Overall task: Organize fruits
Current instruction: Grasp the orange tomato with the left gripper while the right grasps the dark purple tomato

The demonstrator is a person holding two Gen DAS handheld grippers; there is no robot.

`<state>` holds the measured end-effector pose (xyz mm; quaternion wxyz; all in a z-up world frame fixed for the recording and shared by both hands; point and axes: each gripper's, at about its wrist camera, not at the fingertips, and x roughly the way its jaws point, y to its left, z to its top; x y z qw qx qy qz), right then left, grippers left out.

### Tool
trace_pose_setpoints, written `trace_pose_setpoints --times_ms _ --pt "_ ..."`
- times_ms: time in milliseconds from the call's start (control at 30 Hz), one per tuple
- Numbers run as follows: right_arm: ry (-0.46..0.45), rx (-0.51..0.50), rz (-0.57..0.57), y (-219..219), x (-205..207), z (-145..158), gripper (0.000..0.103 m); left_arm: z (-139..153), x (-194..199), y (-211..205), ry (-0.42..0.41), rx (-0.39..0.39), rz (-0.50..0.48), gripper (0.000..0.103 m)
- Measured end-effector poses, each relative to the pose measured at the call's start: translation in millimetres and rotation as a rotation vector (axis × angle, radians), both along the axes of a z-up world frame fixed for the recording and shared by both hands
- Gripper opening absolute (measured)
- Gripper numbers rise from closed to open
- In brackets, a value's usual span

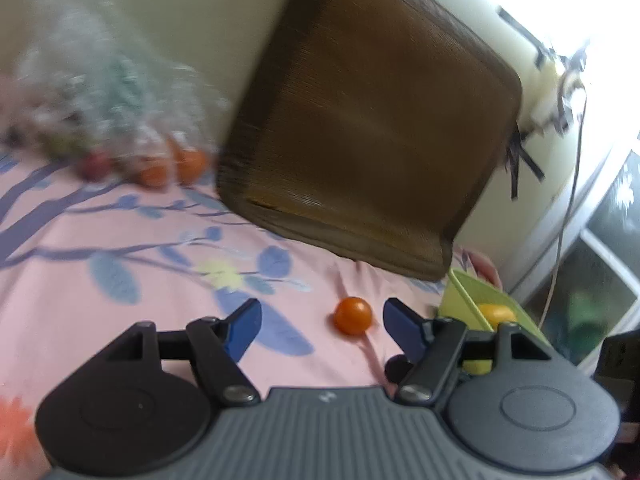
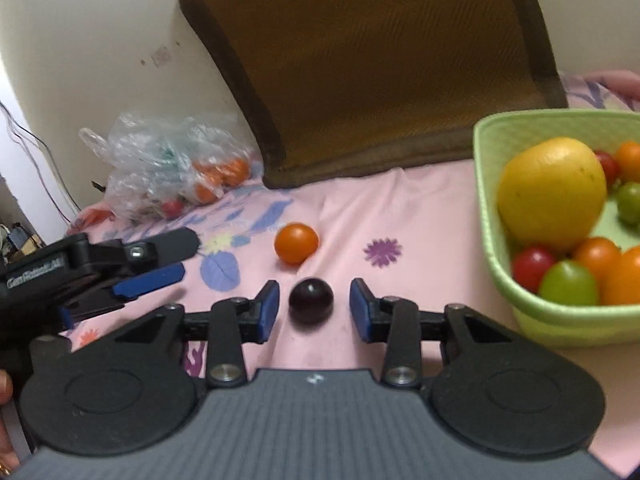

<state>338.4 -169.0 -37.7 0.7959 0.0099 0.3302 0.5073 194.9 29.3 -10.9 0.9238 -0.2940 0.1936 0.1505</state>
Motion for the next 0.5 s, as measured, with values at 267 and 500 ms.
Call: trace_pose_setpoints --times_ms 267,500 --pt "-0.142 -0.025 0.011 -54 -24 9 0.026 0 73 -38 0.195 0.238 -0.087 0.048" --pt "-0.214 -0.051 -0.018 -101 -35 0 0.026 -4 74 -44 0.232 0.242 -0.060 0.031"
